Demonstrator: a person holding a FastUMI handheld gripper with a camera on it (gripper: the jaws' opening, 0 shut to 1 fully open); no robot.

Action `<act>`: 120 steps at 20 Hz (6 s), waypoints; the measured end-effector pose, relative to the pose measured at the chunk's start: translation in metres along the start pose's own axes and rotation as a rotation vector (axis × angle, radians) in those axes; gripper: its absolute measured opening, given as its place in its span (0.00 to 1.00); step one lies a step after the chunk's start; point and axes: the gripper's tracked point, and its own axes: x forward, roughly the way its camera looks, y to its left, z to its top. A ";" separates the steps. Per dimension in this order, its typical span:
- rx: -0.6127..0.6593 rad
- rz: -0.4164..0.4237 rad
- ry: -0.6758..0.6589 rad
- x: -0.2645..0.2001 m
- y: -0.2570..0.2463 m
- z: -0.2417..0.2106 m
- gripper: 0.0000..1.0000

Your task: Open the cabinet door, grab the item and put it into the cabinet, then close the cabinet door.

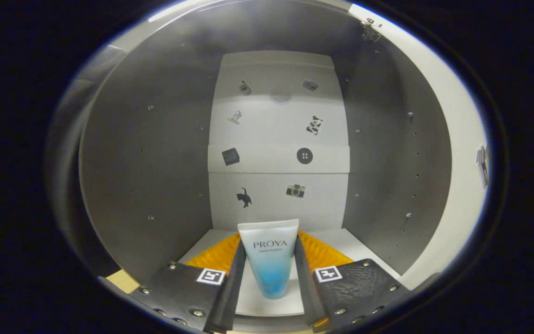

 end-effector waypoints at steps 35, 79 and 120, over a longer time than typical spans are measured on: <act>-0.020 -0.147 -0.036 -0.242 -0.003 0.043 0.82; 0.098 0.023 0.024 -0.393 -0.161 0.036 0.84; 0.002 -0.008 -0.091 -0.107 0.091 0.045 0.99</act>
